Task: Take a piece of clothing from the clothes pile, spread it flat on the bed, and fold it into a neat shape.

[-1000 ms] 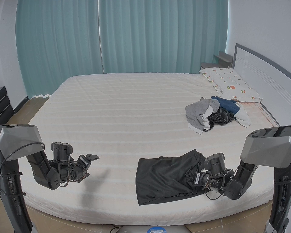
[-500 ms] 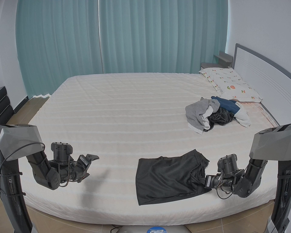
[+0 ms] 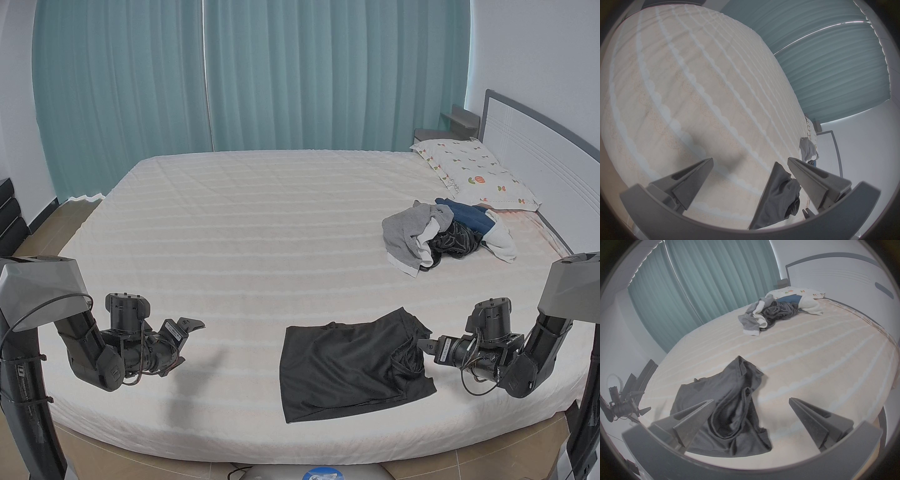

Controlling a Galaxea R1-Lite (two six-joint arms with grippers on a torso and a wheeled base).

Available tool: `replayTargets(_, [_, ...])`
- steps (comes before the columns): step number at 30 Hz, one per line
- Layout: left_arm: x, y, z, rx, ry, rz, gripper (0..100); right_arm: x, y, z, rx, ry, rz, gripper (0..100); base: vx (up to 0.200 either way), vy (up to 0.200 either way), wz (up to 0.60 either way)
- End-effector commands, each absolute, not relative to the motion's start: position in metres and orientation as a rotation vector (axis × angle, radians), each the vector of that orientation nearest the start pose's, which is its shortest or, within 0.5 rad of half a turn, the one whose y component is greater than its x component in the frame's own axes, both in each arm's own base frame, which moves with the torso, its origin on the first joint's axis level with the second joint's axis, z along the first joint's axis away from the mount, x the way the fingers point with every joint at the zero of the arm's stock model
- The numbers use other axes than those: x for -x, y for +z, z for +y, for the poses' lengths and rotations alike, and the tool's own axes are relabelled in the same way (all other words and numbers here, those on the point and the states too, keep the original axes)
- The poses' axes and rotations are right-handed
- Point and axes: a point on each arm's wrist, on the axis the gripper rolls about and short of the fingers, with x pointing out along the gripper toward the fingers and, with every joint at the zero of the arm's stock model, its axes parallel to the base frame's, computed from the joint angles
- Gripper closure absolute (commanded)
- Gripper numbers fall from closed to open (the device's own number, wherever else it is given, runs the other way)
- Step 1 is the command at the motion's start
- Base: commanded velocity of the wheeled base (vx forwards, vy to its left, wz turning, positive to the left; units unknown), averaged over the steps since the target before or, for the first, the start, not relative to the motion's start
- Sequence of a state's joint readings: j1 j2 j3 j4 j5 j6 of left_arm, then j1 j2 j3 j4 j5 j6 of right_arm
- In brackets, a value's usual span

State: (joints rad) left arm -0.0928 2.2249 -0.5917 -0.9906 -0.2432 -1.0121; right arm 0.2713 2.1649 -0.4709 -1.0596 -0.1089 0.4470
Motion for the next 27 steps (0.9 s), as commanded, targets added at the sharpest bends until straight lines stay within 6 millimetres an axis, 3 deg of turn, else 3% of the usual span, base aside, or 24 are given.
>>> replayTargets(1, [-0.327,-0.002,-0.036,1.015,0.029,0.755,0,-0.292,0.014,0.095,-0.301,0.066,0.618,0,0.000,0.000,0.00])
replayTargets(6, [-0.327,-0.002,-0.036,1.014,0.029,0.753,0,-0.307,0.003,0.120,-0.262,0.074,0.639,0,0.000,0.000,0.00])
replayTargets(11, [-0.327,-0.002,-0.036,1.014,0.029,0.753,0,-0.309,-0.019,0.140,-0.214,0.070,0.683,0,0.000,0.000,0.00])
replayTargets(13, [-0.327,-0.002,-0.036,1.015,0.030,0.752,0,-0.309,-0.020,0.144,-0.208,0.076,0.684,0,0.000,0.000,0.00])
replayTargets(23, [-0.327,-0.002,-0.036,1.014,0.030,0.754,0,-0.307,-0.022,0.144,-0.127,0.047,0.763,0,0.000,0.000,0.00])
replayTargets(27, [-0.327,-0.002,-0.036,1.013,0.029,0.754,0,-0.305,-0.021,0.135,-0.093,0.025,0.786,0,0.000,0.000,0.00])
